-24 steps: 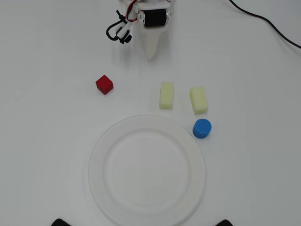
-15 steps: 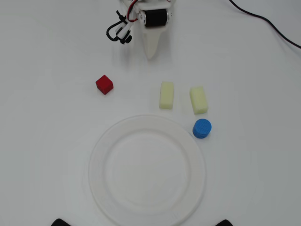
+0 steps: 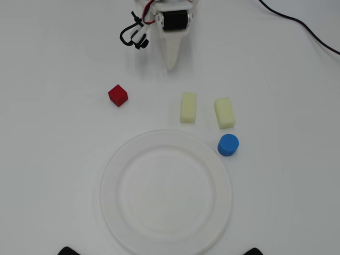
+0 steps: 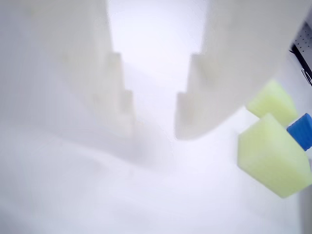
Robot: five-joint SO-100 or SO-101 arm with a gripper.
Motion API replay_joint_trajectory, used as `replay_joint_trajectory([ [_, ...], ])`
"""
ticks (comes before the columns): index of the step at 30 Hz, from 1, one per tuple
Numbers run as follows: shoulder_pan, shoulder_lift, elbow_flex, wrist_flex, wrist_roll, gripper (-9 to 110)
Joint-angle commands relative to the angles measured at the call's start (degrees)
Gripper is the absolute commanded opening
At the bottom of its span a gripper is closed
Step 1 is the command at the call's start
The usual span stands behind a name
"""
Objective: Grasp a red block and put it in the dish.
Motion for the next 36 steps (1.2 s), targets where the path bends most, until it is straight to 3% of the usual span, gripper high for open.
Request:
replay_joint_trajectory([
  [1,2.72,10.2,3.34,1.23,-2.02,7],
  [13,12.74,-0.97,-7.82,-8.88,-5.54,13],
  [36,17.31,-71.63,-55.63,-11.43,7.21,38],
])
